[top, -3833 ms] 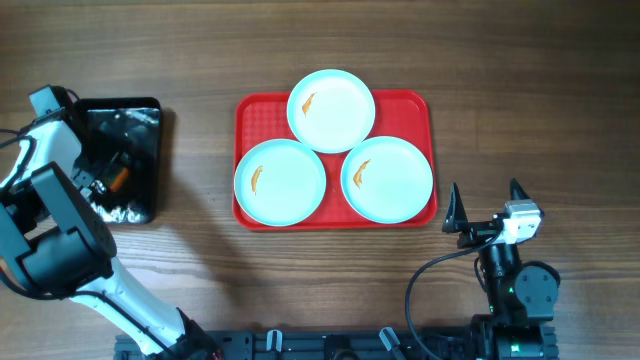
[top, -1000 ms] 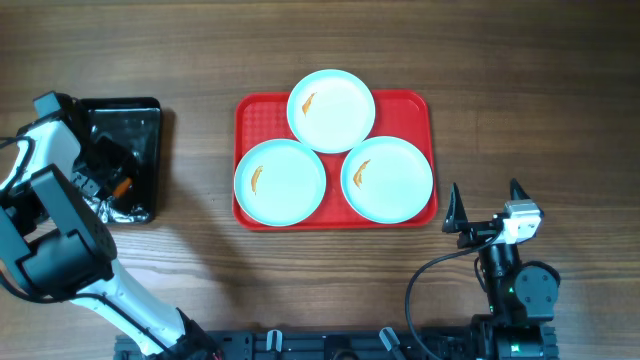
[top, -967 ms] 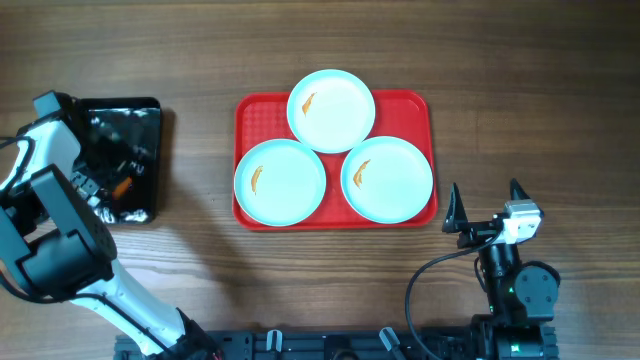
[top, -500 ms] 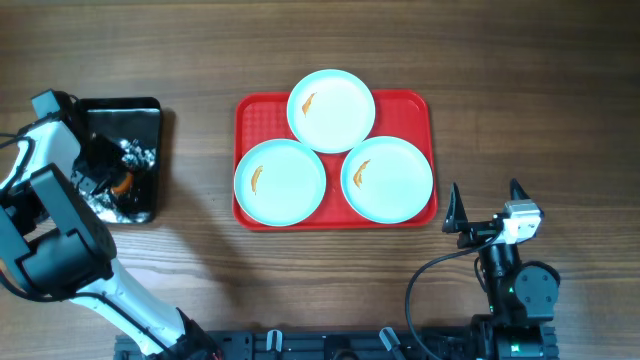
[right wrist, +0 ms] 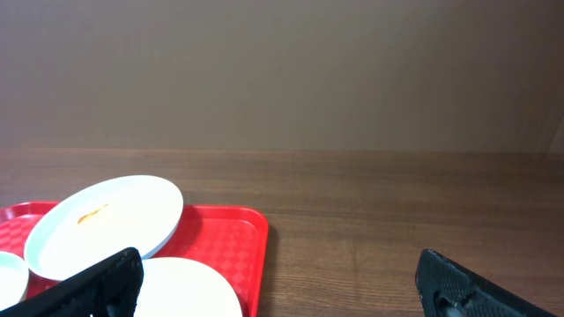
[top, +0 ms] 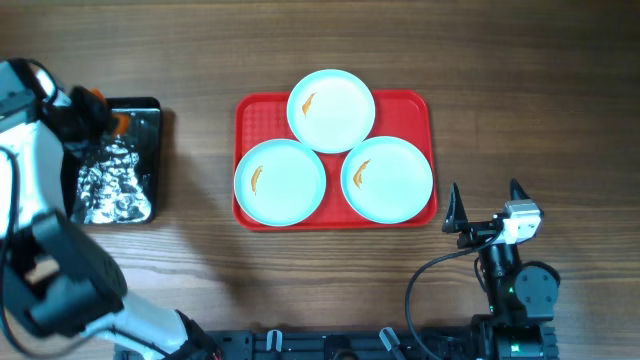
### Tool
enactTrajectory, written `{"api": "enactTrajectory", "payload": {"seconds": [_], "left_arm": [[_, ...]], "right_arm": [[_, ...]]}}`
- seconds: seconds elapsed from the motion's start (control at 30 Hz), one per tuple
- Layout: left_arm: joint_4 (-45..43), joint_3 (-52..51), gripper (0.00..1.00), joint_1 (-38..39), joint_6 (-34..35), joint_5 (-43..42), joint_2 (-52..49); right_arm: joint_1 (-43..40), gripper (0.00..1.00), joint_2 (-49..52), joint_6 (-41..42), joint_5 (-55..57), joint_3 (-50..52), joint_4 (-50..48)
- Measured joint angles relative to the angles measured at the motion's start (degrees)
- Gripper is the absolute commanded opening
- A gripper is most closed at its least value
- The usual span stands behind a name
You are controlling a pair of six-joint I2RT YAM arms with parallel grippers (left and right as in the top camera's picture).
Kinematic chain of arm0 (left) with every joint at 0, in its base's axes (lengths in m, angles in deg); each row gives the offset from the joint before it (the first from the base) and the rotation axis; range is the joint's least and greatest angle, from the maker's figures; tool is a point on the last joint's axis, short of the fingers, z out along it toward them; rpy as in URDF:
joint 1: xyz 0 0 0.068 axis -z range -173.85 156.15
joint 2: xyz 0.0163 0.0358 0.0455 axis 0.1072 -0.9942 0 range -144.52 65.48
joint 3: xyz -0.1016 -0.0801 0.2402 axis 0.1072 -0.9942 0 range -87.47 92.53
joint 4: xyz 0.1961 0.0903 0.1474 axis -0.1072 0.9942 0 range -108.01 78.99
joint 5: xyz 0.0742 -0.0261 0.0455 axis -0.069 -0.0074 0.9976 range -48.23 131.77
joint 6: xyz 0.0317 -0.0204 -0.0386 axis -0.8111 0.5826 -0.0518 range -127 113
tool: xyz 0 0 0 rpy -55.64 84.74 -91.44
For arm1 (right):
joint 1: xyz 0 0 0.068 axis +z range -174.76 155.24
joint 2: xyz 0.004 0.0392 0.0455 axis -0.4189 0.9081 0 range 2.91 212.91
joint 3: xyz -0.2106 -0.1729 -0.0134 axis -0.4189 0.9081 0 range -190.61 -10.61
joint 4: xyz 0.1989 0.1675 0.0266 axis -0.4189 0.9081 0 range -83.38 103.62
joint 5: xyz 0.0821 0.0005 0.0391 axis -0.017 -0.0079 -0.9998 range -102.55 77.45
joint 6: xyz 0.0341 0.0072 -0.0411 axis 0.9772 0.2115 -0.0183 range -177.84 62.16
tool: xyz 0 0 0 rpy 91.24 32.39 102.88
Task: Clean dirty plates on tray and stack at the side
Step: 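Lift the sponge with the left gripper and carry it toward the plates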
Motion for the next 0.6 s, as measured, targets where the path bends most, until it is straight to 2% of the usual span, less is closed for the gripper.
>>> {"api": "enactTrajectory", "payload": {"seconds": [0.1, 0.2, 0.27, 0.4, 0.47, 0.53, 0.6], "left_arm": [[1.7, -2.0, 0.04, -0.2, -1.1, 0.0, -7.6], [2.1, -2.5, 0.04, -1.2, -1.5, -1.4, -7.7], [2.1, -2.1, 0.04, -2.3, -1.6, -3.9, -5.0], [-1.1, 0.1, 0.04, -3.0, -1.8, -8.1, 7.1], [-1.3, 0.7, 0.04, -2.7, -1.8, -7.9, 8.9], [-1.7, 0.1, 0.04, -2.5, -1.8, -5.4, 6.7], [-1.4, -0.8, 0.04, -2.6, -1.5, -4.1, -1.0]], "right_arm": [[0.0, 1.00, 0.0, 0.0, 0.0, 0.0, 0.0], [0.0, 1.00, 0.0, 0.0, 0.0, 0.0, 0.0], [0.0, 1.00, 0.0, 0.0, 0.0, 0.0, 0.0], [0.0, 1.00, 0.0, 0.0, 0.0, 0.0, 0.0], [0.0, 1.00, 0.0, 0.0, 0.0, 0.0, 0.0], [0.0, 1.00, 0.0, 0.0, 0.0, 0.0, 0.0], [0.0, 1.00, 0.0, 0.0, 0.0, 0.0, 0.0]]}}
